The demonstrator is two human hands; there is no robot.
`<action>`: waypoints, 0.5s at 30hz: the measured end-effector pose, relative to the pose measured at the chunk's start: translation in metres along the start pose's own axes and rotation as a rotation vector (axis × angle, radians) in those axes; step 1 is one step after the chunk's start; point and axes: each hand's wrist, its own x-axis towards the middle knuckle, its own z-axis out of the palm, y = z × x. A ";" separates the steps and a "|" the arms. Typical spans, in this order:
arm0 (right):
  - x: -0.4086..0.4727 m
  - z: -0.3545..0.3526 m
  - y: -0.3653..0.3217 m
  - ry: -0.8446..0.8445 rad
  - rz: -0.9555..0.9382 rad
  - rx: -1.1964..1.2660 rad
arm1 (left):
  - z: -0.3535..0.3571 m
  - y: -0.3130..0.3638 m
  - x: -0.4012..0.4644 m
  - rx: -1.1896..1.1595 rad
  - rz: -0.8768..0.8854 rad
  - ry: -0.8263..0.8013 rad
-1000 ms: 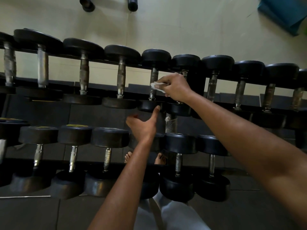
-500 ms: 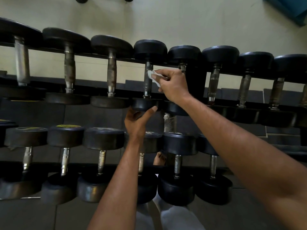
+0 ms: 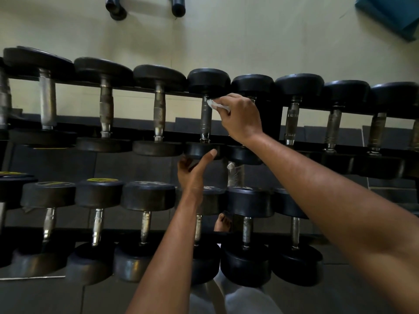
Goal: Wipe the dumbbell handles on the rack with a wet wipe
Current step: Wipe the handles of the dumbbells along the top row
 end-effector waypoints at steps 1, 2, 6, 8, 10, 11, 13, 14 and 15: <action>0.000 0.000 -0.001 0.021 -0.001 -0.015 | -0.002 0.001 0.000 -0.028 -0.024 -0.024; 0.000 0.000 -0.002 0.037 -0.006 -0.031 | -0.005 0.003 0.001 -0.055 -0.059 -0.069; 0.001 -0.001 -0.010 0.106 -0.060 -0.079 | -0.012 0.014 -0.003 0.080 -0.164 -0.171; 0.004 -0.001 -0.013 0.129 -0.066 -0.095 | -0.010 0.017 -0.018 0.308 -0.118 -0.020; 0.005 -0.001 -0.016 0.128 -0.052 -0.108 | -0.009 0.021 -0.038 0.490 0.149 0.128; 0.006 -0.001 -0.016 0.116 -0.041 -0.104 | -0.010 0.025 -0.045 0.562 0.319 0.158; 0.008 0.001 -0.017 0.096 -0.013 -0.079 | -0.013 0.034 -0.046 0.670 0.572 0.153; 0.008 0.001 -0.017 0.094 0.001 -0.070 | -0.013 0.039 -0.043 0.711 0.634 0.136; 0.008 0.001 -0.018 0.097 0.013 -0.065 | -0.013 0.043 -0.039 0.747 0.664 0.123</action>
